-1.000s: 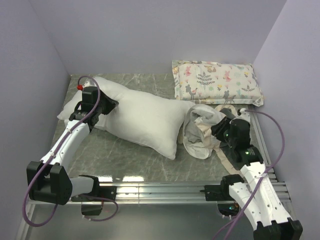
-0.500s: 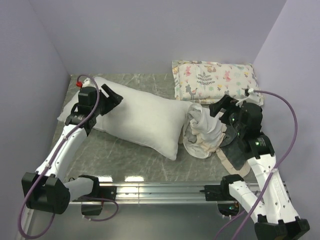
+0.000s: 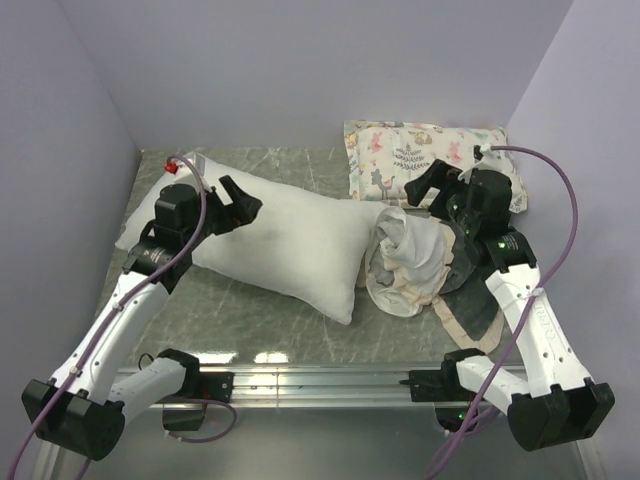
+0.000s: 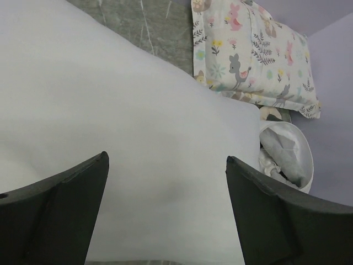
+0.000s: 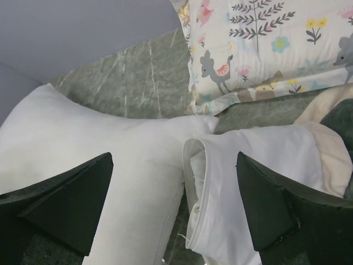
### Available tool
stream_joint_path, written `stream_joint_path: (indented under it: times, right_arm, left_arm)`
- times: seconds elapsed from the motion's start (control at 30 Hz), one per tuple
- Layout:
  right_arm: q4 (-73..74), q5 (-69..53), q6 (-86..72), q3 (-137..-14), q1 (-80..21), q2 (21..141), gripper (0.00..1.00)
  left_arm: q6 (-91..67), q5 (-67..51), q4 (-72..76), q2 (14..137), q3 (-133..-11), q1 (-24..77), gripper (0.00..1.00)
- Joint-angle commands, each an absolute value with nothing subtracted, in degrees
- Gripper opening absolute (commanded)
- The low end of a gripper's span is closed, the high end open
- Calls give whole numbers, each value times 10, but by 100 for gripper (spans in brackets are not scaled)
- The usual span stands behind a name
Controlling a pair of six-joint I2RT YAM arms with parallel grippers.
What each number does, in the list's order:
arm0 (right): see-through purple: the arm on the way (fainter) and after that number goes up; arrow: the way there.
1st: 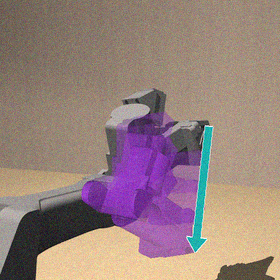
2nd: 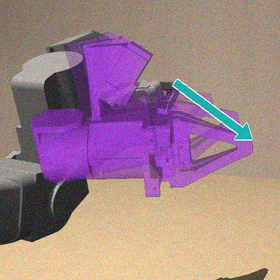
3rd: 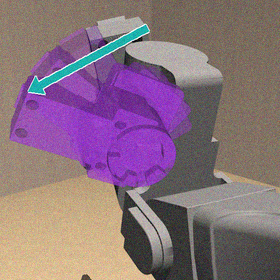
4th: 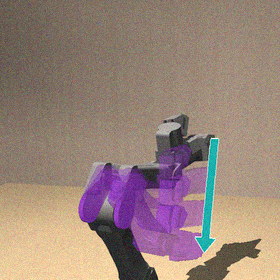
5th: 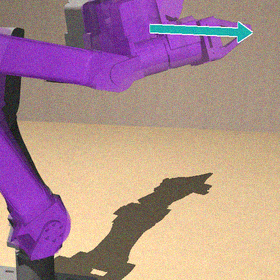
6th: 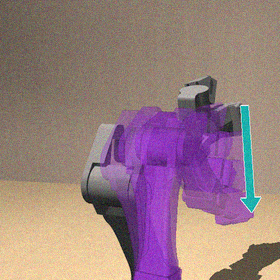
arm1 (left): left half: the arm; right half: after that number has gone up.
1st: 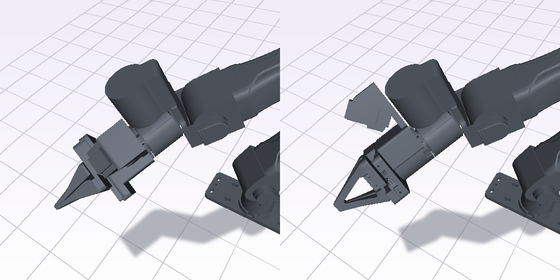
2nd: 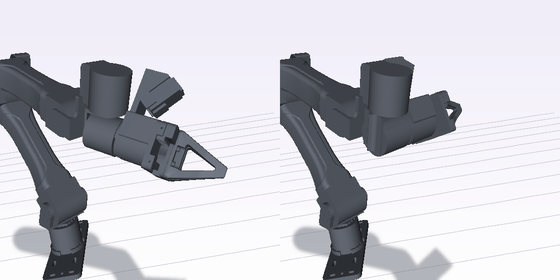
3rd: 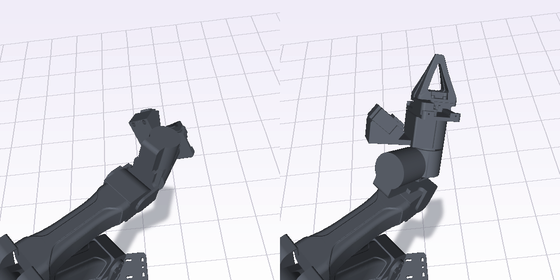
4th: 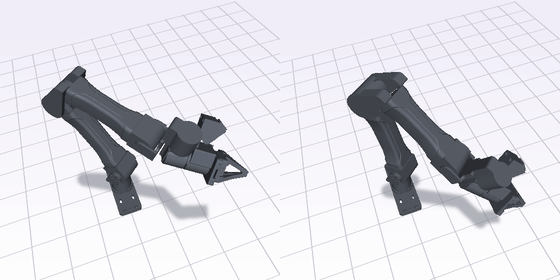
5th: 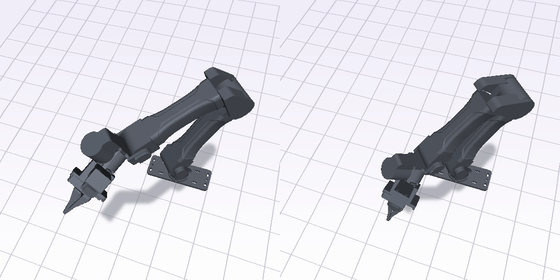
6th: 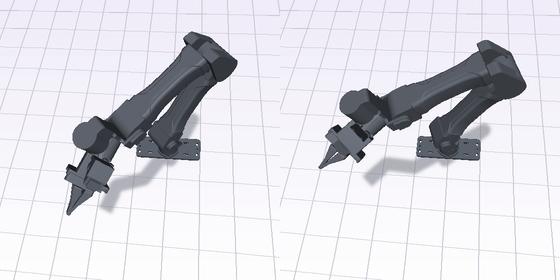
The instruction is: Remove the pillowcase from the pillow
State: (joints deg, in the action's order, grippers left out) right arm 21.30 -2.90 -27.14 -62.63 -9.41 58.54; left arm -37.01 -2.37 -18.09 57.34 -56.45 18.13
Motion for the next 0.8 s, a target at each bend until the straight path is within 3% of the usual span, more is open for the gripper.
stream_joint_path:
  times: [0.0, 0.77]
  right_arm:
    - [171, -40, -262, -619, -98, 575, 100]
    - [152, -41, -253, -569, -98, 567, 100]
  left_arm:
    - [-342, -32, -183, 556, -560, 185, 91]
    - [-348, -13, -161, 512, -536, 186, 93]
